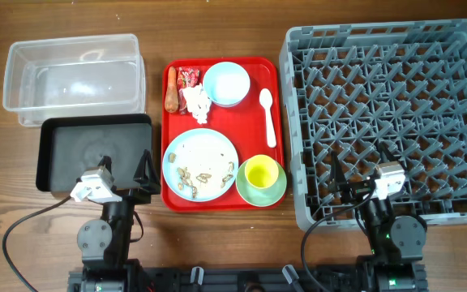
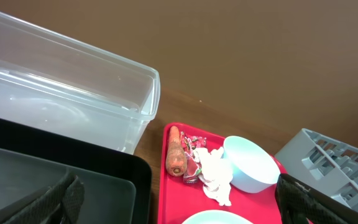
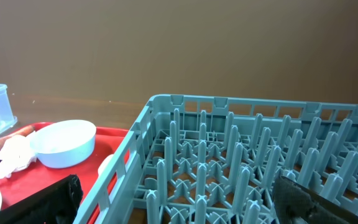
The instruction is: Sort waste into correct bins and load items into the dishwasher rack
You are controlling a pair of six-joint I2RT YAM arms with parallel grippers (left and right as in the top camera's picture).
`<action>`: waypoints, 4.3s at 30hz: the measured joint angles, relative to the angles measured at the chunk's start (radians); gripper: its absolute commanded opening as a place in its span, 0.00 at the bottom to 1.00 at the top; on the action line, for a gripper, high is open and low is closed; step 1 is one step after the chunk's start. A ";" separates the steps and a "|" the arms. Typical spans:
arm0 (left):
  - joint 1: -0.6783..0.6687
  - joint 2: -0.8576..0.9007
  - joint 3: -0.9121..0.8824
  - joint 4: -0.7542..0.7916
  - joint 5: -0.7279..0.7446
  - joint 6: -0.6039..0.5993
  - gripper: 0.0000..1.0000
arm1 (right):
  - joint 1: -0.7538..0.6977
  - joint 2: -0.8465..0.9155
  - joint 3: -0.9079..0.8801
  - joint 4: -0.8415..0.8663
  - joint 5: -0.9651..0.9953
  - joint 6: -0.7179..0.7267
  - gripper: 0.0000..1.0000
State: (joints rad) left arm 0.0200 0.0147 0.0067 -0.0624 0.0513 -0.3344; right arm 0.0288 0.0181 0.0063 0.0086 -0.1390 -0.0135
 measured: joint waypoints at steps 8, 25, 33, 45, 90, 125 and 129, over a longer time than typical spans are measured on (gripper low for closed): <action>0.000 0.000 0.000 0.001 0.004 -0.008 1.00 | 0.000 0.000 0.000 0.097 -0.129 0.125 1.00; 0.000 0.572 0.793 -0.580 0.200 -0.138 1.00 | -0.002 0.867 1.096 -0.879 -0.353 0.226 1.00; 0.000 0.936 1.007 -0.837 0.447 -0.110 1.00 | 0.092 1.129 1.147 -0.955 -0.461 0.259 0.84; 0.000 1.020 1.007 -0.902 0.497 -0.089 1.00 | 0.612 1.466 1.149 -1.043 0.044 0.529 0.60; -0.282 0.943 1.007 -0.802 0.351 -0.073 0.82 | 0.621 1.517 1.160 -1.091 0.047 0.551 0.04; -0.719 1.601 1.007 -0.601 0.153 -0.178 0.04 | 0.306 1.069 1.167 -1.086 0.118 0.597 0.63; -0.721 1.598 1.008 -0.597 0.166 -0.184 0.04 | 0.306 1.112 1.167 -1.110 0.118 0.584 0.60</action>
State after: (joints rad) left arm -0.7006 1.6127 1.0145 -0.6598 0.2176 -0.5182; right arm 0.3347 1.1301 1.1732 -1.1011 -0.0212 0.5709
